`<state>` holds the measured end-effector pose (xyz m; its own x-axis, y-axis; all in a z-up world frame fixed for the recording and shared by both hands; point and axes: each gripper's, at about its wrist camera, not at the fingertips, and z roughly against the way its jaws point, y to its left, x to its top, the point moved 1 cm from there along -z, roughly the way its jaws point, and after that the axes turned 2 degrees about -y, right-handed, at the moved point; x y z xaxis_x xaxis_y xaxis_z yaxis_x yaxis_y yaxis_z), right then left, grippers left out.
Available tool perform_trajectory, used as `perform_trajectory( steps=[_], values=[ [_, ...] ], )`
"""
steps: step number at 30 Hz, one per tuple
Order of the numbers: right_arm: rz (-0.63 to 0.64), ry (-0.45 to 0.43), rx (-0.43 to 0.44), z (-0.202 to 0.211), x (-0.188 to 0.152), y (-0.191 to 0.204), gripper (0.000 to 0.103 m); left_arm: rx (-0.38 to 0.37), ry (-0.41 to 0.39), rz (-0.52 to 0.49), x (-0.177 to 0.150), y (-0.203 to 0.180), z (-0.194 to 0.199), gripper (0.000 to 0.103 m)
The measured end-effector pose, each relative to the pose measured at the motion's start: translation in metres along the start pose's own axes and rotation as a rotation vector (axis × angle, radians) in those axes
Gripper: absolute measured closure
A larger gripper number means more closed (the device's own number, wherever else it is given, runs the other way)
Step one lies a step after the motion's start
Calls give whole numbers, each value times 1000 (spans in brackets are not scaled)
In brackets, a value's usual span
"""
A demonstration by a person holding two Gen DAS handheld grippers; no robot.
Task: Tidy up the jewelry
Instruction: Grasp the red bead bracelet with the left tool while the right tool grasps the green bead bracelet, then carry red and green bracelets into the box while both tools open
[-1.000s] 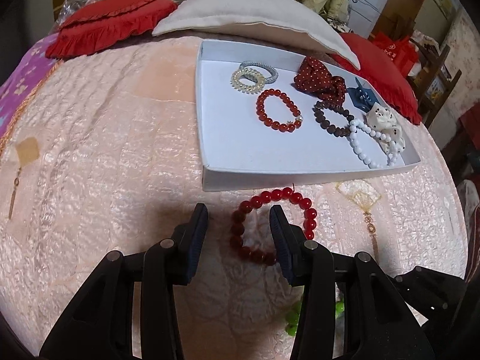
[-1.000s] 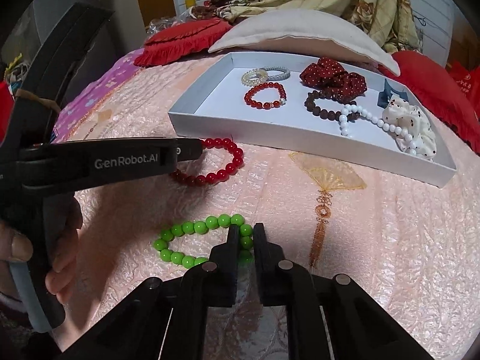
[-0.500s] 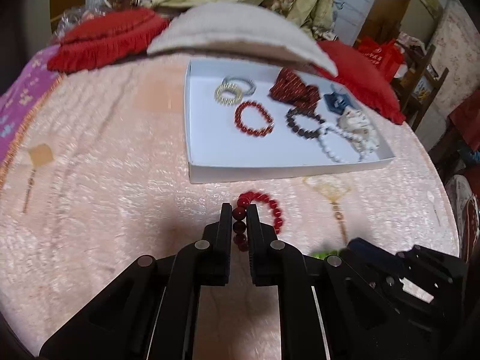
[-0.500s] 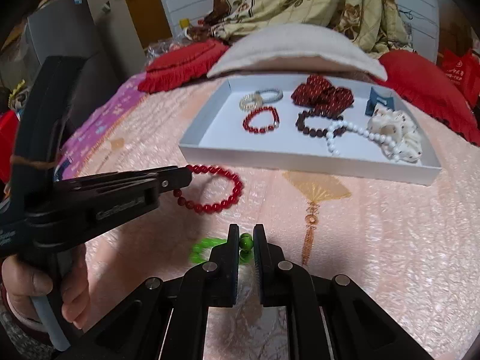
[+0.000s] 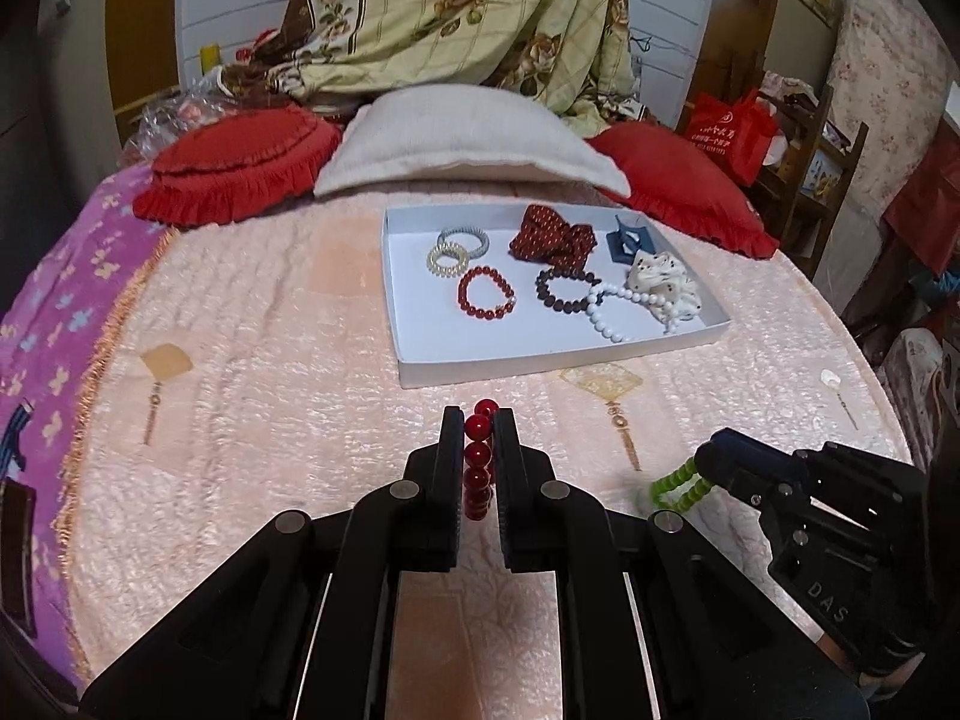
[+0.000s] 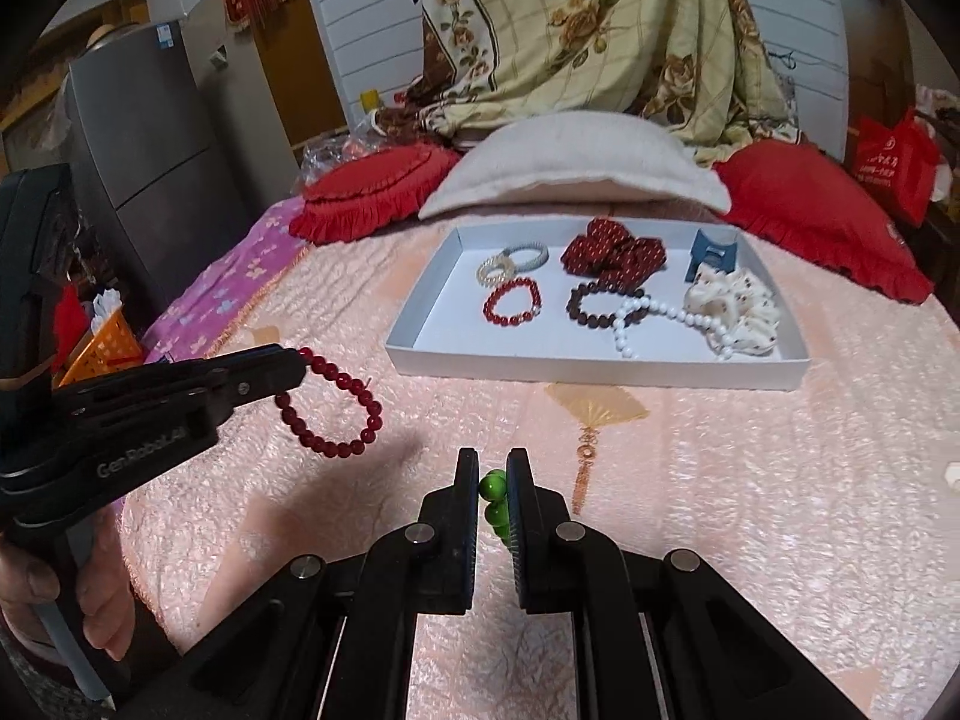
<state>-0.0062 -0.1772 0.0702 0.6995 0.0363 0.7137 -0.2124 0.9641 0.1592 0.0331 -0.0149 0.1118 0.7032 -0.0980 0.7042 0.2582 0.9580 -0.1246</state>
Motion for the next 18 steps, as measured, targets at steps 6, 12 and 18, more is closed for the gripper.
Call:
perform_trajectory(
  steps=[6,12,18],
  values=[
    [33,-24,-22,12,9,1,94,-5,-37,-16,7,-4,20,95],
    [58,-45,-38,16,29,-3,94,-8,-34,-25,21,-1,17,95],
    [44,-44,-35,8,63,-19,94,-20,-21,-35,44,1,2,95]
  ],
)
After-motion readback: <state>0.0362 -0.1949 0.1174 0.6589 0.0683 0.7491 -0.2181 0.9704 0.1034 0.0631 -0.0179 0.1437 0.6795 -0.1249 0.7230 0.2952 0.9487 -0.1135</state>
